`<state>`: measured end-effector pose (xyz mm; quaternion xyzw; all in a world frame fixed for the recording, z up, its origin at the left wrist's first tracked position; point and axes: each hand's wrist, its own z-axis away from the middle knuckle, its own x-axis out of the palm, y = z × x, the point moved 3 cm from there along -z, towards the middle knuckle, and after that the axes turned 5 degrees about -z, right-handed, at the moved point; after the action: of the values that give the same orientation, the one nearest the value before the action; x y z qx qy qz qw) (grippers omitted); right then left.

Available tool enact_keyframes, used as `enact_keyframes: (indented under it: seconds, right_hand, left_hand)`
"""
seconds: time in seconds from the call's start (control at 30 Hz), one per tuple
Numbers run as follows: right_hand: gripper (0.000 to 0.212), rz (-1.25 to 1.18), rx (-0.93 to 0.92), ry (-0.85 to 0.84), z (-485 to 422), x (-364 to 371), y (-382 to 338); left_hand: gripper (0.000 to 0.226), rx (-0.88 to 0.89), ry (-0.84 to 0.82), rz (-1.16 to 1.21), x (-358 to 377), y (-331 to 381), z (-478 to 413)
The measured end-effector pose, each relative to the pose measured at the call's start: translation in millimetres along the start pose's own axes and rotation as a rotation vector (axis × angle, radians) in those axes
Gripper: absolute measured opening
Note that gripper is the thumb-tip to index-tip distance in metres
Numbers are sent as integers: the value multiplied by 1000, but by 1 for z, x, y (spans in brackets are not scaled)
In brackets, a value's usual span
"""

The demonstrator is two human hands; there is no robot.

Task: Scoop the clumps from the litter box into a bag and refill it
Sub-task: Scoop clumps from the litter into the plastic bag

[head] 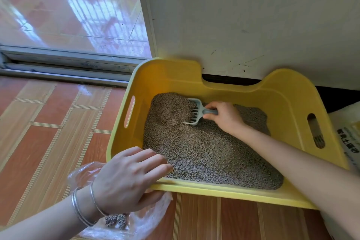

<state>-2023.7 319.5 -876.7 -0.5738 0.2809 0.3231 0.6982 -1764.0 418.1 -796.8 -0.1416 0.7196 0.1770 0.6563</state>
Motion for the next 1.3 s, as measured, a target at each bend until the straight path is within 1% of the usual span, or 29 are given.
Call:
enact_keyframes:
  seconds: [0.07, 0.1, 0.13, 0.17, 0.2, 0.3, 0.5, 0.6, 0.73, 0.83, 0.97, 1.17, 1.3]
  right_hand:
    - [32, 2, -2, 3, 5, -4, 2]
    - [32, 1, 1, 6, 8, -7, 4]
    - [32, -4, 4, 8, 12, -11, 6]
    - [32, -11, 6, 11, 15, -15, 8]
    - [32, -15, 4, 13, 19, -19, 10]
    - [33, 15, -16, 16, 30, -33, 14]
    - [34, 49, -116, 87, 53, -58, 9]
    - [35, 62, -166, 73, 67, -66, 12]
    - [34, 55, -157, 93, 85, -76, 23]
    - [36, 32, -172, 76, 92, -81, 21]
    - [35, -24, -170, 109, 96, -88, 17]
    - [35, 1, -181, 89, 103, -94, 17]
    - [34, -4, -131, 163, 103, -96, 22]
  left_hand:
    - [40, 7, 3, -7, -1, 1, 0]
    - [38, -15, -22, -24, -1, -1, 1]
    - [37, -1, -7, -22, 1, -1, 2]
    - [36, -16, -47, -30, 1, -1, 1]
    - [36, -3, -10, -38, 2, -1, 2]
    - [35, -6, -18, -39, 1, 0, 2]
    - [33, -11, -13, -64, 2, -1, 2]
    - [33, -3, -2, -61, 3, 0, 3]
    - [32, -5, 2, -51, 2, 0, 3]
    - [33, -5, -5, -59, 2, 0, 2]
    - [32, -13, -9, -74, 4, 0, 2]
    - [29, -13, -4, -65, 5, 0, 1]
    - [27, -10, -23, -82, 6, -1, 1]
